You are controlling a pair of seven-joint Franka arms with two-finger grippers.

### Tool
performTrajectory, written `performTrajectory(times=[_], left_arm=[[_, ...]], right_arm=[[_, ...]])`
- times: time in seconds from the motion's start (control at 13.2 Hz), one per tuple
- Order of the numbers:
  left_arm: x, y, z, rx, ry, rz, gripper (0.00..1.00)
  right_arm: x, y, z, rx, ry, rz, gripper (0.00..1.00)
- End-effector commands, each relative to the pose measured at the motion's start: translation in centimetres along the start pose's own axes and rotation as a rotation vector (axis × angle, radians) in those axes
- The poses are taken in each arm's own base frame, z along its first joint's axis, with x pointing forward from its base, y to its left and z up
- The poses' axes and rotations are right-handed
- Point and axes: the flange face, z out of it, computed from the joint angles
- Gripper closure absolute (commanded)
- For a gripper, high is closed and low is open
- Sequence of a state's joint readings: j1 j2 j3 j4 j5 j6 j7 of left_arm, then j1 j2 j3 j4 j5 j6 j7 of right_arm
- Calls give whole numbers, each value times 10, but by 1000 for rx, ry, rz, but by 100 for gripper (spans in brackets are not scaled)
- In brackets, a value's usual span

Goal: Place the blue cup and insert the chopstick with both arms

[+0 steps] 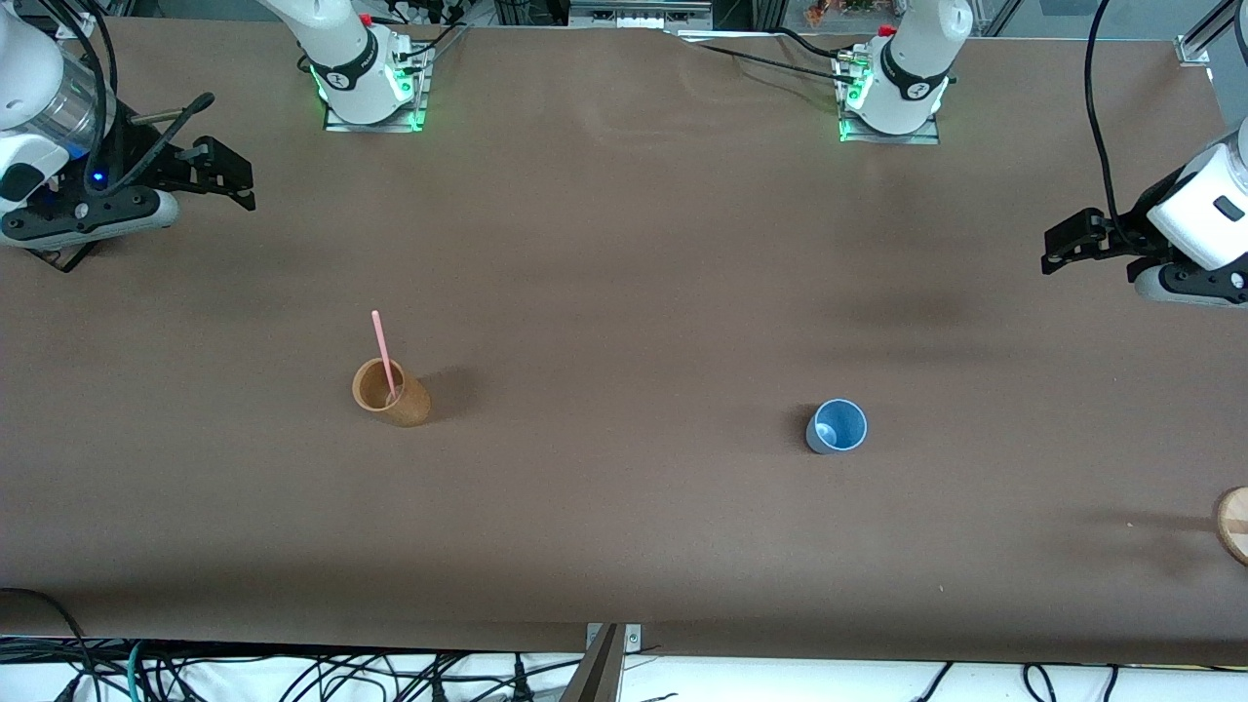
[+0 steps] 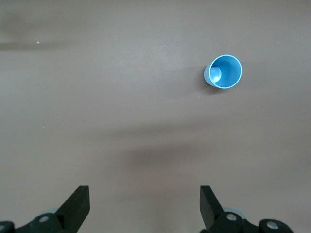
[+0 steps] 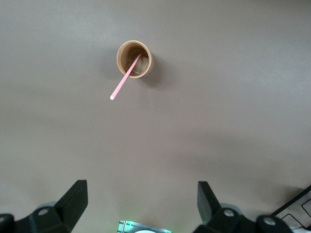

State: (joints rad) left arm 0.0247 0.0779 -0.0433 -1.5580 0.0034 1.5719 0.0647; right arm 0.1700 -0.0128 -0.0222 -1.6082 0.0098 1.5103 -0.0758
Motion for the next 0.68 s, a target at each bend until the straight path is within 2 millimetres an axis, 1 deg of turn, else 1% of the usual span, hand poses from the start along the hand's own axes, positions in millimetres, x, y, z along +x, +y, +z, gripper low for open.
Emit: performTrajectory(times=[0.0, 0.38, 0.61], left_arm=[[1, -3, -7, -10, 2, 16, 0], [1, -3, -7, -10, 3, 16, 0], [1, -3, -7, -10, 3, 16, 0]], right_arm=[[-2, 1, -7, 9, 15, 14, 0], [-1, 6, -4, 0, 9, 13, 0], [0, 5, -2, 0, 4, 19, 0]])
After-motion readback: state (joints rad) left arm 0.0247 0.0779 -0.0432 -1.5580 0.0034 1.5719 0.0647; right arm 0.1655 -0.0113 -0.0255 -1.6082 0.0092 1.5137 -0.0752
